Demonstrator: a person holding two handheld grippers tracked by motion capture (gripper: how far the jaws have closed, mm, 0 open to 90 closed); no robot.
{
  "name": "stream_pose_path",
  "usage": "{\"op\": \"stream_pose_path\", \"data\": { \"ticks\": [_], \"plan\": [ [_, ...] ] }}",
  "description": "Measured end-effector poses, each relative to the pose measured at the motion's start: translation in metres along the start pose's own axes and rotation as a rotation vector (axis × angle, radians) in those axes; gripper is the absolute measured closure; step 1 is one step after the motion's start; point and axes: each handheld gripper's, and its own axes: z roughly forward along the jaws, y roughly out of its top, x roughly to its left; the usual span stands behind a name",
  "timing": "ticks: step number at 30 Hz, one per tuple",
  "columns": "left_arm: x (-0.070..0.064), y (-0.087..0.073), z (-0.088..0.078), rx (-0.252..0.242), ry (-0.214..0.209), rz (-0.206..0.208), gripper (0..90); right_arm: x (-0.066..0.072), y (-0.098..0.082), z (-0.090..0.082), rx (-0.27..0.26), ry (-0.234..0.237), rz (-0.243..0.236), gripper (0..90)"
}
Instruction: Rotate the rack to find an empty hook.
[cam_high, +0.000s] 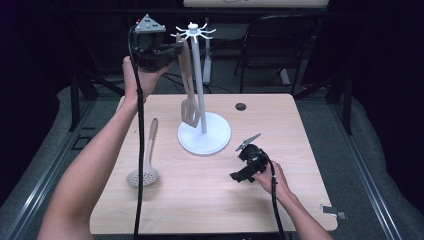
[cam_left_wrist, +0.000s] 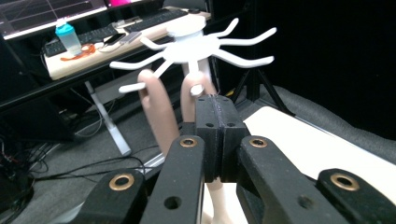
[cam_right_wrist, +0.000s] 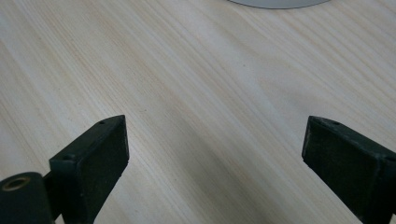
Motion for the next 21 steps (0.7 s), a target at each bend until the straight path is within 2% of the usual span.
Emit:
{"op": "stream_pose_path", "data": {
  "ticks": [4, 5, 8, 13, 21],
  "plan": [
    [0.0, 0.004, 0.002, -0.008, 0.007, -0.005, 90.0, 0.0, -0.001, 0.001, -0.018, 0.001, 0.014, 7.1],
    [0.0, 0.004, 0.002, -0.01, 0.01, -0.005, 90.0, 0.0, 0.0, 0.0, -0.001, -0.002, 0.001, 7.1],
    [0.002, 0.004, 0.003, -0.007, 0.023, -0.011, 90.0, 0.0, 0.0, -0.001, 0.003, -0.004, -0.001, 7.1],
    [0.008, 0.001, 0.006, -0.003, 0.034, -0.03, 90.0, 0.0, 0.0, -0.001, 0.001, -0.005, -0.004, 7.1],
    [0.015, 0.003, 0.008, 0.013, 0.064, -0.031, 90.0, 0.001, 0.0, 0.0, 0.001, 0.008, 0.006, 7.1]
  ]
}}
